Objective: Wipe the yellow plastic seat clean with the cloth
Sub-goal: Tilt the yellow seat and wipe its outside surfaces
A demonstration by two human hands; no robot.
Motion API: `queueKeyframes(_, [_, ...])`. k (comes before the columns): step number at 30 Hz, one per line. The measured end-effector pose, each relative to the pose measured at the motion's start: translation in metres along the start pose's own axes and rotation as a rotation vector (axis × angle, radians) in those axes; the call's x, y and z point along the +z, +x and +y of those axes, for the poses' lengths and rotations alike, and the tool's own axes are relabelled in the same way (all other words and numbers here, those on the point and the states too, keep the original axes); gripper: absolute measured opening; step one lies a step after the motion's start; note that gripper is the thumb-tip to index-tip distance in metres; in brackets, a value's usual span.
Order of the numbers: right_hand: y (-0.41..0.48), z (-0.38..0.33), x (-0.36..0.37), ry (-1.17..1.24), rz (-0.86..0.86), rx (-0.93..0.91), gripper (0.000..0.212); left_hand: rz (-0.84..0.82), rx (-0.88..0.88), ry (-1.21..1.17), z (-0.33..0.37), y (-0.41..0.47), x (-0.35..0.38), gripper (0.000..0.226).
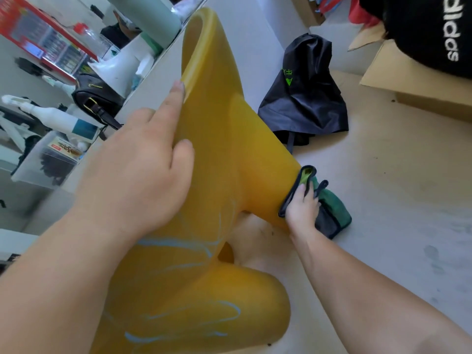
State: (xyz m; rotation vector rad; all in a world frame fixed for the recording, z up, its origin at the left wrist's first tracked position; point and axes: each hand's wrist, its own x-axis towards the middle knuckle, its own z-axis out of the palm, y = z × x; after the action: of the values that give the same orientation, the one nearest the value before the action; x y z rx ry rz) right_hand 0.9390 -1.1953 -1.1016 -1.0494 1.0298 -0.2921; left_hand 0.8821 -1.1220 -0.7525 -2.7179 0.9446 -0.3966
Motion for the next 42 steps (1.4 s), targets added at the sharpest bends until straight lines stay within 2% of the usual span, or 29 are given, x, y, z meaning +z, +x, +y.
queueKeyframes(3, [-0.048,-0.031,0.007,0.008,-0.033,-0.143,0.052,-0.008,-0.023,-0.049,0.000,0.005,-0.001,0.063])
queueKeyframes(7, [-0.112,-0.075,0.016,0.077,-0.199,-0.429,0.056,-0.029,0.018,-0.051,0.000,0.018,-0.005,0.065])
queueKeyframes(9, [-0.113,-0.106,0.015,0.086,-0.221,-0.554,0.062,-0.024,0.025,-0.076,0.003,0.024,-0.010,0.064])
queueKeyframes(11, [-0.085,-0.139,0.012,0.082,-0.196,-0.626,0.059,-0.025,0.010,-0.109,0.004,0.028,-0.013,0.065])
queueKeyframes(13, [-0.049,-0.161,0.004,0.114,-0.211,-0.668,0.053,-0.031,0.012,-0.113,0.006,0.030,-0.015,0.066])
queueKeyframes(16, [-0.020,-0.152,0.000,0.104,-0.221,-0.593,0.048,-0.037,0.021,-0.109,0.008,0.030,-0.017,0.066])
queueKeyframes(19, [-0.042,-0.121,-0.001,0.029,-0.123,-0.524,0.051,-0.015,0.008,-0.122,0.010,0.032,-0.018,0.067])
queueKeyframes(21, [-0.076,-0.105,0.001,0.060,-0.107,-0.521,0.050,-0.004,0.010,-0.127,0.010,0.033,-0.018,0.067])
queueKeyframes(26, [-0.171,-0.102,0.013,0.207,-0.295,-0.794,0.052,-0.029,0.047,-0.204,-0.005,0.030,-0.016,0.061])
queueKeyframes(31, [-0.166,-0.162,0.010,0.411,-0.283,-0.937,0.048,-0.045,0.113,-0.470,-0.026,-0.009,-0.014,0.047])
queueKeyframes(34, [-0.155,-0.136,0.021,0.326,-0.246,-0.885,0.049,-0.086,0.112,-0.435,-0.039,-0.040,-0.013,0.050])
queueKeyframes(37, [-0.158,-0.073,0.032,0.214,-0.238,-0.656,0.060,-0.134,0.119,-0.395,-0.049,-0.058,-0.015,0.058])
queueKeyframes(40, [-0.172,-0.017,0.038,0.147,-0.385,-0.394,0.049,-0.152,0.082,-0.440,-0.053,-0.066,-0.016,0.059])
queueKeyframes(42, [-0.182,-0.010,0.034,0.188,-0.383,-0.358,0.044,-0.158,0.051,-0.472,-0.050,-0.068,-0.019,0.057])
